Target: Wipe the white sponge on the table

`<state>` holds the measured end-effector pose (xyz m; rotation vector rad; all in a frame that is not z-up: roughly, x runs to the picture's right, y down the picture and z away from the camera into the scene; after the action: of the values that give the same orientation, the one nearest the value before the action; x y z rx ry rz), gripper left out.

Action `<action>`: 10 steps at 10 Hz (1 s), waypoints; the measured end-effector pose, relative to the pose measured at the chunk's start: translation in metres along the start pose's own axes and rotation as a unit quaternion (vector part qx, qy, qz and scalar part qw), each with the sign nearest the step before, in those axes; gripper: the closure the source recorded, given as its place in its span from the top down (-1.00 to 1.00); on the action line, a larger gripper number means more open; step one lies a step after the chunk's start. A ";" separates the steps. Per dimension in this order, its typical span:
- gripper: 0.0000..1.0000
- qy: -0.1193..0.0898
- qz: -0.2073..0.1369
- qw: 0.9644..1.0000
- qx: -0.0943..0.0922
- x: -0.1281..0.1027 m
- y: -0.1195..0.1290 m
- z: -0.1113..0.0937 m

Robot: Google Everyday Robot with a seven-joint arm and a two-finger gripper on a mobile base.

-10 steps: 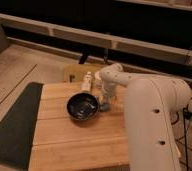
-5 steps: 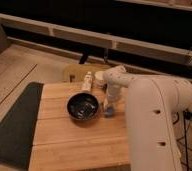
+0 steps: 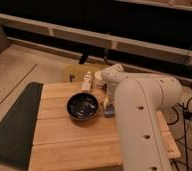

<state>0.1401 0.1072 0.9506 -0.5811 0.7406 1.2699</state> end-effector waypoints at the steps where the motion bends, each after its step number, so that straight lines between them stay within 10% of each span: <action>1: -1.00 -0.013 -0.021 1.000 0.007 -0.019 0.011 -0.005; 6: -1.00 -0.038 -0.089 0.995 0.004 -0.063 0.064 -0.016; 10: -1.00 -0.039 -0.103 0.992 -0.053 -0.049 0.104 -0.020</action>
<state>0.0290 0.0838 0.9766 -0.6727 0.5348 1.1389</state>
